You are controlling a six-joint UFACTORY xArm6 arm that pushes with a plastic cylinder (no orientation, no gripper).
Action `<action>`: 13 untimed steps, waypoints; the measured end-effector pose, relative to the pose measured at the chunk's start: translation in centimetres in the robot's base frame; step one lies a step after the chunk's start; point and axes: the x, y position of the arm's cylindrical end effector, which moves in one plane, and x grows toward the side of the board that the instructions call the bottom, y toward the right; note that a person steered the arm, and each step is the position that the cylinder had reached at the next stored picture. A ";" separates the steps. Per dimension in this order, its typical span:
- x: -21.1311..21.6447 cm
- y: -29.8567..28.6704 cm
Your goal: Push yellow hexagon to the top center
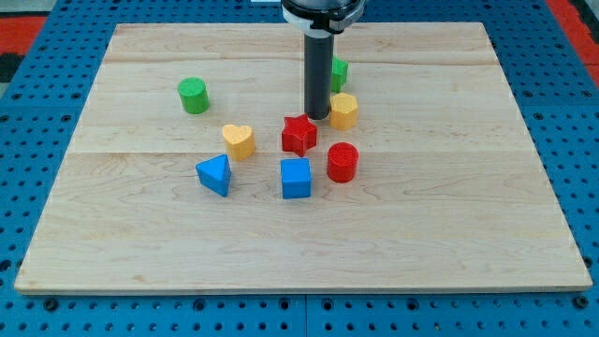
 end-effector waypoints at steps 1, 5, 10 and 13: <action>0.0 0.0; 2.4 1.1; -2.7 2.8; -3.1 10.6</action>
